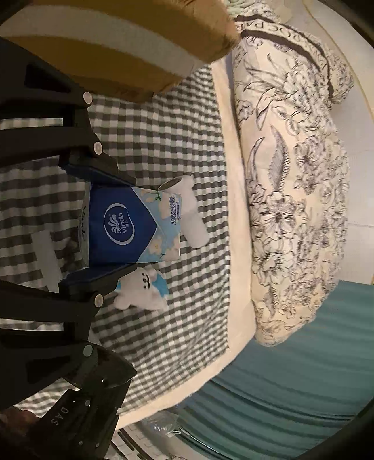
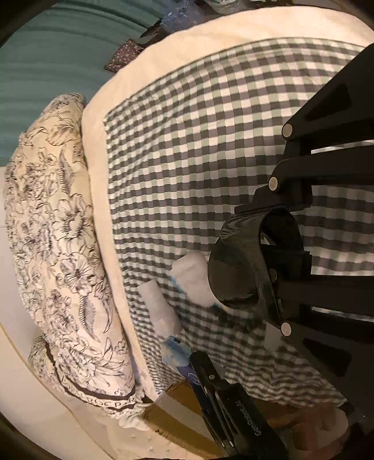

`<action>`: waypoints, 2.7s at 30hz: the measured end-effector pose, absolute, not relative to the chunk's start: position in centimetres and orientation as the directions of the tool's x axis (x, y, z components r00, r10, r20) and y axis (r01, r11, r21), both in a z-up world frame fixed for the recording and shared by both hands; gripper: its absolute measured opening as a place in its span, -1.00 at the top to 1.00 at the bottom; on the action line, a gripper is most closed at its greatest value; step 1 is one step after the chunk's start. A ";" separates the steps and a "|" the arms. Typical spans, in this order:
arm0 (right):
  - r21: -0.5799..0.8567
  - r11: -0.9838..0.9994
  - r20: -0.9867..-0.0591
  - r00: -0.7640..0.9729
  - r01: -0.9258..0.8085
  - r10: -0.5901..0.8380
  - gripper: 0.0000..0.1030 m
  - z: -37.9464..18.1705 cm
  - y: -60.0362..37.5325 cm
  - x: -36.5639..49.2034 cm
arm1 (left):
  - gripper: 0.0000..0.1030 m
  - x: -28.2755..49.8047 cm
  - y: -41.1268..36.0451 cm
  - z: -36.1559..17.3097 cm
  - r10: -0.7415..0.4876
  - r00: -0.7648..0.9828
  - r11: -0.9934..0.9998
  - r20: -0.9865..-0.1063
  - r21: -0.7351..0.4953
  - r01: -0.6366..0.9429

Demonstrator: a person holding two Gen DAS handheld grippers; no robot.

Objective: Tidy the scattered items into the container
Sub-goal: 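Grasp the blue-and-white tissue box with the left tool while the right tool grasps the black item, then lift and carry the tissue box and black item over the cardboard box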

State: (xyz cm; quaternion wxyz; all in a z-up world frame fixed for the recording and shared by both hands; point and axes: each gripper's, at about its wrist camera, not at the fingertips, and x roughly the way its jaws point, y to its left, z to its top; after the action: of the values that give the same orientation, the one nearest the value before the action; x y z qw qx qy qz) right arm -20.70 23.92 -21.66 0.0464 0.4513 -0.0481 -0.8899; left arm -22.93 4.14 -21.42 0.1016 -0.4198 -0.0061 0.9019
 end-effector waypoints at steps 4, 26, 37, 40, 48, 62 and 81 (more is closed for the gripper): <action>0.124 -0.992 -0.779 -0.615 0.039 -0.122 0.66 -19.6 23.7 -19.4 | 0.00 -21.3 3.7 -19.3 0.192 -0.650 -0.979 -0.736 -0.098 -0.178; 0.087 -0.994 -0.640 -0.761 0.061 -0.103 0.66 -7.2 21.5 -10.8 | 0.00 -12.1 0.2 -7.7 0.207 -0.773 -0.978 -0.600 -0.103 -0.181; 0.065 -0.993 -0.572 -0.812 0.094 -0.115 0.66 -2.8 19.1 -6.8 | 0.00 -7.5 -2.0 -3.8 0.196 -0.817 -0.980 -0.542 -0.088 -0.176; 0.062 -0.993 -0.562 -0.818 0.105 -0.121 0.66 -2.1 18.3 -6.0 | 0.00 -6.5 -2.8 -2.9 0.187 -0.828 -0.982 -0.528 -0.091 -0.164; 0.058 -0.990 -0.536 -0.832 0.130 -0.141 0.66 -0.7 16.7 -4.4 | 0.00 -4.8 -4.8 -1.5 0.169 -0.848 -0.986 -0.503 -0.092 -0.142; 0.055 -0.982 -0.524 -0.832 0.182 -0.184 0.65 0.3 12.6 -5.3 | 0.00 -4.6 -9.4 -0.7 0.112 -0.861 -0.993 -0.495 -0.080 -0.083; 0.059 -0.942 -0.558 -0.772 0.329 -0.305 0.65 -1.4 2.9 -10.2 | 0.00 -6.8 -18.7 -2.5 -0.013 -0.840 -0.997 -0.542 -0.061 0.055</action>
State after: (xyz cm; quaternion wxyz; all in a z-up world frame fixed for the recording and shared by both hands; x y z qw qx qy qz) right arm -10.25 2.87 -1.42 0.1684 0.2927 0.0211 -0.9410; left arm -6.81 -18.72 -2.46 -0.0179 -0.2819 -0.0373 0.9586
